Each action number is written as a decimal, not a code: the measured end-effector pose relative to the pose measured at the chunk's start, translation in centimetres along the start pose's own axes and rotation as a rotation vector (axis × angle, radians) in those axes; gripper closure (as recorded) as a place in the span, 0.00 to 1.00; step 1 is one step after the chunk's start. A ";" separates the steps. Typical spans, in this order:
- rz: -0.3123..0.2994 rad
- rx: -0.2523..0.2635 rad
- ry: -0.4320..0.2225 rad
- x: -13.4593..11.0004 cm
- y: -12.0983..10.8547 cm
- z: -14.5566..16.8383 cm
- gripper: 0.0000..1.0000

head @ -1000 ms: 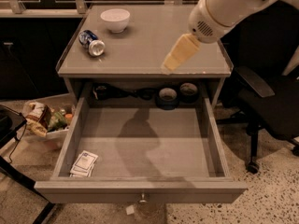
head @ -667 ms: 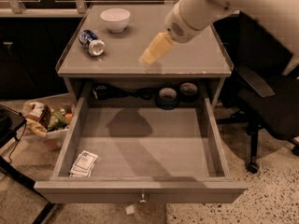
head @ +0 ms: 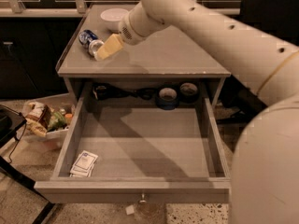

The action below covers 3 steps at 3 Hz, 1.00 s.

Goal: Place pepsi can into top drawer

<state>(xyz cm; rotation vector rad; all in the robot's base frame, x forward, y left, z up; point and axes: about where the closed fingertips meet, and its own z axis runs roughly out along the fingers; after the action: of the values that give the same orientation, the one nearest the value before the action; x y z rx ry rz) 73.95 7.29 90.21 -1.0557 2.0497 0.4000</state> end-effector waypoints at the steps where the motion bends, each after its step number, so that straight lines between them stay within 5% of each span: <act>1: 0.006 -0.020 -0.048 -3.2 1.8 6.4 0.00; 3: 0.019 -0.020 -0.061 -3.4 1.5 7.5 0.00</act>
Offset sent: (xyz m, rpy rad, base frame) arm 0.0249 0.0476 -0.0134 0.0371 -0.0127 0.0070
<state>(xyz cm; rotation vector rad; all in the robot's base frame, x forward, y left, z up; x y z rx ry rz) 77.65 14.40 87.82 -1.0244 2.0063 0.4576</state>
